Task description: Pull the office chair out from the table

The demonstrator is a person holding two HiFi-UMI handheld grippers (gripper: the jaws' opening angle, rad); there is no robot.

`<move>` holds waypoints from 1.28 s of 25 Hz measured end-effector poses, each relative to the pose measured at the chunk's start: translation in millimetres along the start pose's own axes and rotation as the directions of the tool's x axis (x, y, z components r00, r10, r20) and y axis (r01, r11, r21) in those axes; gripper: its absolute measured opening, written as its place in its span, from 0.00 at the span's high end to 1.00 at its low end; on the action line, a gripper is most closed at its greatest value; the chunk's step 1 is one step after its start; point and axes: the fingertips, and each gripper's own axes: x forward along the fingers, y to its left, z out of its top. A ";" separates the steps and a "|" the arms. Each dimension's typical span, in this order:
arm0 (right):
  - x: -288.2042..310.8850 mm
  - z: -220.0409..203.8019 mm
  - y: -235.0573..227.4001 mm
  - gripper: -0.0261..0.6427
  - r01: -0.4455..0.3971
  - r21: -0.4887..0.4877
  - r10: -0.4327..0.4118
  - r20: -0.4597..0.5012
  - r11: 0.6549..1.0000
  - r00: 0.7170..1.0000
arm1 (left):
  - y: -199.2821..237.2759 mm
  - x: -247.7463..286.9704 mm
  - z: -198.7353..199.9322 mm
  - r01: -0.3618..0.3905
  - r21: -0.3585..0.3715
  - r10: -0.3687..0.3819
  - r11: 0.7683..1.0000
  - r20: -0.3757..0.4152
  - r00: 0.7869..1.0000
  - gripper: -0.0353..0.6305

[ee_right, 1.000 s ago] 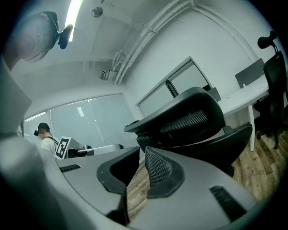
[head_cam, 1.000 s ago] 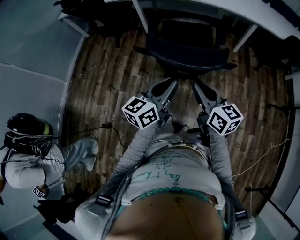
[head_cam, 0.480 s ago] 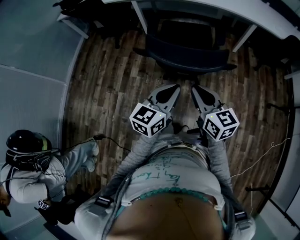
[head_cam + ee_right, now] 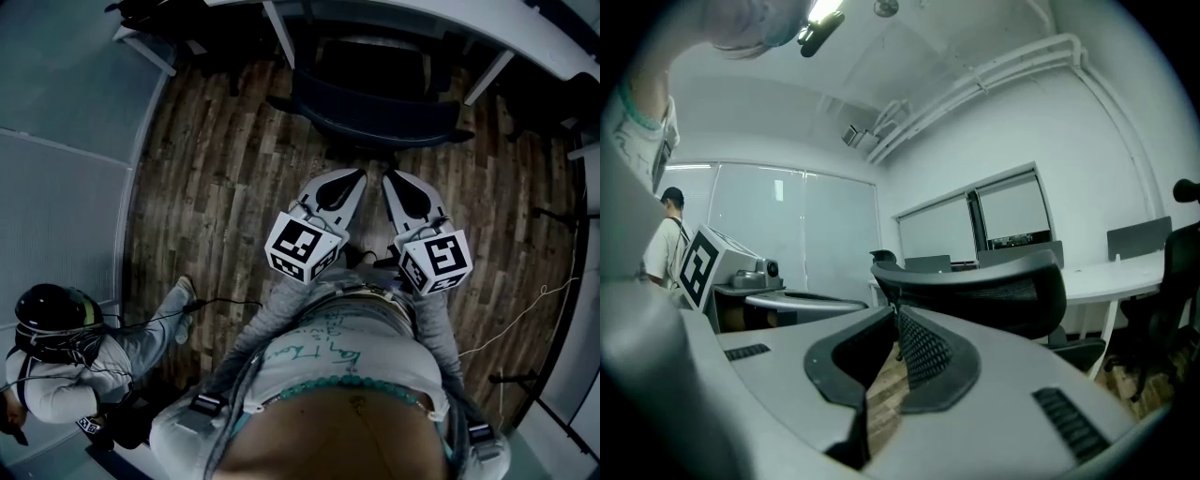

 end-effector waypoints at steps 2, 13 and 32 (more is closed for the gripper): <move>1.1 3.0 2.4 0.92 -0.007 -0.007 0.007 0.002 1.000 1.000 | 0.5 -1.4 3.2 -0.005 0.006 0.005 1.000 0.007 1.000 0.93; 5.4 6.0 9.5 0.92 -0.025 -0.029 0.025 0.012 0.999 1.000 | -3.2 -6.1 12.8 -0.019 0.050 0.017 0.999 0.041 0.999 0.93; 1.2 5.4 17.4 0.92 -0.036 -0.040 0.036 -0.007 0.999 0.999 | -5.0 -10.9 12.6 -0.037 0.101 0.033 0.994 0.046 0.998 0.93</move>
